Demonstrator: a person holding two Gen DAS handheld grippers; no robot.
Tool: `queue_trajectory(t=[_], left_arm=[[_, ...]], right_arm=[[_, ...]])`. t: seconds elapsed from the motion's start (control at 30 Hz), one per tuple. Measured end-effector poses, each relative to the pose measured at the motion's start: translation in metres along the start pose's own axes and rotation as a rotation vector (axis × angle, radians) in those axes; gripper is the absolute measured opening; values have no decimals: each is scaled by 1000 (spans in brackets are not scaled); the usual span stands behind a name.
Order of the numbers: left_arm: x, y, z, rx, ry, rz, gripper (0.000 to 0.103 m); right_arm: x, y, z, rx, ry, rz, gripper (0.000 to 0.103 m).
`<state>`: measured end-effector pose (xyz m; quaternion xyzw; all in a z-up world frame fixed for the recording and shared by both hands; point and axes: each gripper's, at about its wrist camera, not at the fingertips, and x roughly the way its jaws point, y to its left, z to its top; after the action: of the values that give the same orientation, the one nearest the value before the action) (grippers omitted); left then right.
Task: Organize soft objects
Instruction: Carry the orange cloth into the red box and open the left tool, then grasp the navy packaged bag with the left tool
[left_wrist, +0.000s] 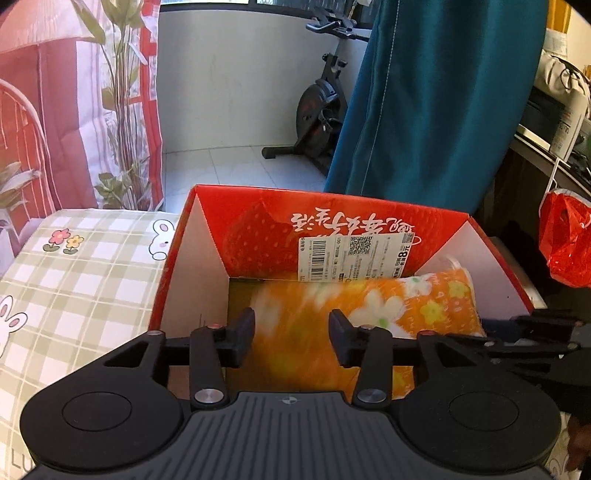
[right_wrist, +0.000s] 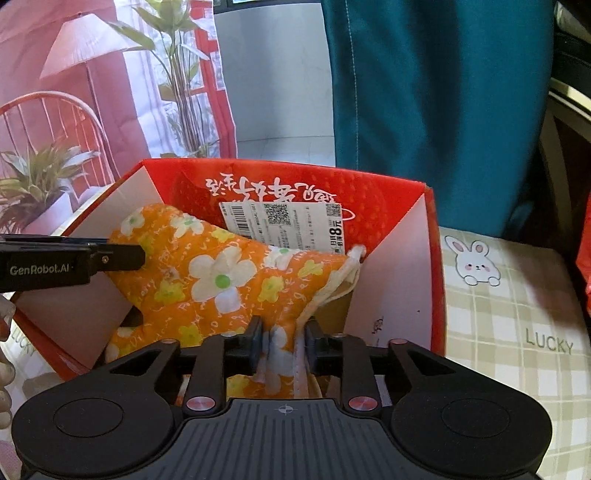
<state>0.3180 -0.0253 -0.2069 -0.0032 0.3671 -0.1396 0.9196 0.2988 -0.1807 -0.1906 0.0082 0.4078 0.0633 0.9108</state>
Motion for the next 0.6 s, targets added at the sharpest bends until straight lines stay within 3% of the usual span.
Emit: queue_trajectory(t=[0.27,0.6], left_arm=[[-31,-7,-7,42,-6,-26,50],[-92,-29,-42,83,-24,-118,50]], right_arm=[[-28,-7,-7,16,-42,-13,33],[-104,1,-38,16,-169,50,35]])
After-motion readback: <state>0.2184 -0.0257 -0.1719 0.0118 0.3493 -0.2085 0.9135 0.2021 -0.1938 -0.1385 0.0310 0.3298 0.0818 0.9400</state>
